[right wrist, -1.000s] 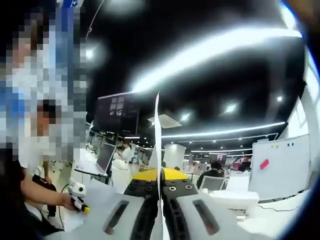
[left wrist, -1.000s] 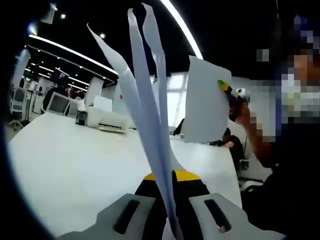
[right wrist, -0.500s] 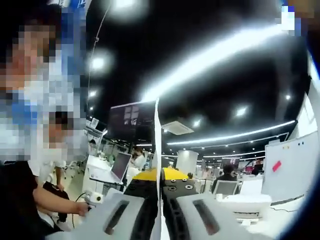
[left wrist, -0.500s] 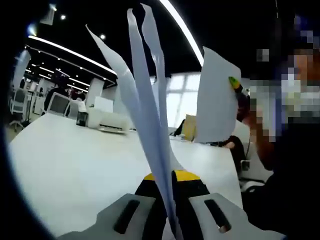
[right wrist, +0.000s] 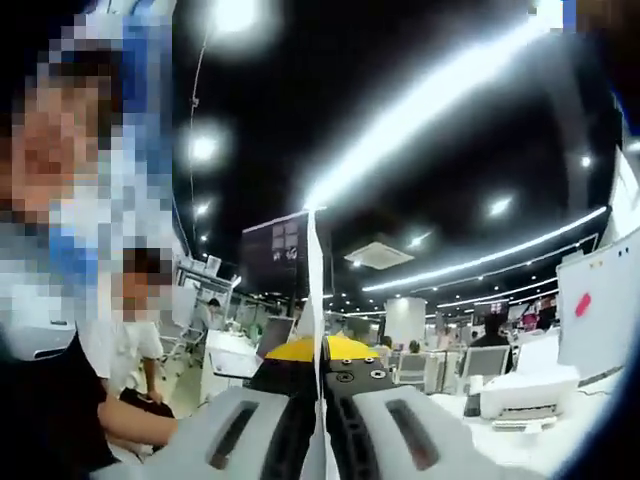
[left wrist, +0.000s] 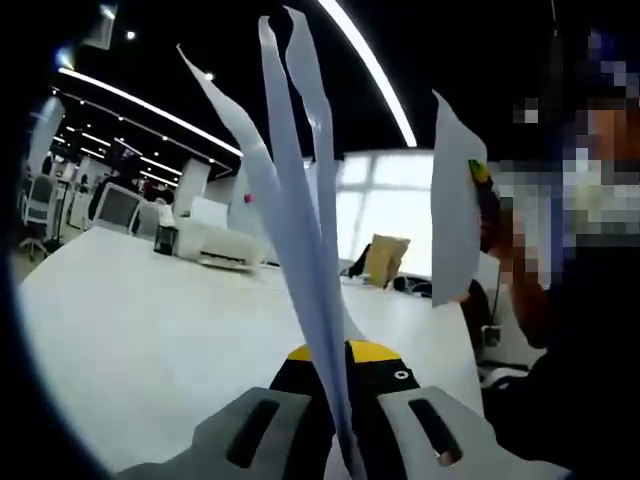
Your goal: Organize the stack of printing papers by aligning and flattening the scattered papers on the table
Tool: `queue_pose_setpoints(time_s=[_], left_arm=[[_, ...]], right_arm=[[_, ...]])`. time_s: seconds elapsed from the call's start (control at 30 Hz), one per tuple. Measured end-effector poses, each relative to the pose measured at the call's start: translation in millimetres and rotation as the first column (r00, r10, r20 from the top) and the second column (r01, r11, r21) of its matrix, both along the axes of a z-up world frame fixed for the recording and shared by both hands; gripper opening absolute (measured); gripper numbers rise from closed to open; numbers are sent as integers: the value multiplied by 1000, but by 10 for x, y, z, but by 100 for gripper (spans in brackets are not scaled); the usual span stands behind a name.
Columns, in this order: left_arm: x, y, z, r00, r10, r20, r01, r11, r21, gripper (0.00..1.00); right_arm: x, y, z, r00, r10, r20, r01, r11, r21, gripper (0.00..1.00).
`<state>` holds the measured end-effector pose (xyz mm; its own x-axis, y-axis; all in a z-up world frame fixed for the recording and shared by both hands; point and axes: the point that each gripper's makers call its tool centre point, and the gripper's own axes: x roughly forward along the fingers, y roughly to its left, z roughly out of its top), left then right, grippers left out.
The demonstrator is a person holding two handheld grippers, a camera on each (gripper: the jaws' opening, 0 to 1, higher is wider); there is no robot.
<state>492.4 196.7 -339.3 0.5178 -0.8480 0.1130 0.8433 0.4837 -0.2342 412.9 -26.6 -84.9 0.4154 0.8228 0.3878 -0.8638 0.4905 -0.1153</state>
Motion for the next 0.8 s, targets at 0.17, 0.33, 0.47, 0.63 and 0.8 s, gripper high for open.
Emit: queue_pose_setpoints(time_s=[0.17,0.33,0.47,0.63,0.8], left_arm=[[-30,-46,4,1000,0,3,0,1000,4,6],[-18,-50,-4,1000,6,9,-6,1000,13,6],[-5,-59,-18,1000,11,14,-11,1000,26,6],[-6,-62,-18,1000,9,15,-10,1000,26,6],[-8,-65,-22,1000,9,17,-9,1000,29,6]], right_arm=[[14,63,-83,999,27,-33,-26,1000,9,0],[28,178,-183,989,99,-107,-96,995,41,0],[-67,270,-241,981,155,-120,-151,988,35,0],[-96,324,-290,956,228,-187,-219,973,68,0],[-144,285,-240,938,276,-210,-259,960,107,0]])
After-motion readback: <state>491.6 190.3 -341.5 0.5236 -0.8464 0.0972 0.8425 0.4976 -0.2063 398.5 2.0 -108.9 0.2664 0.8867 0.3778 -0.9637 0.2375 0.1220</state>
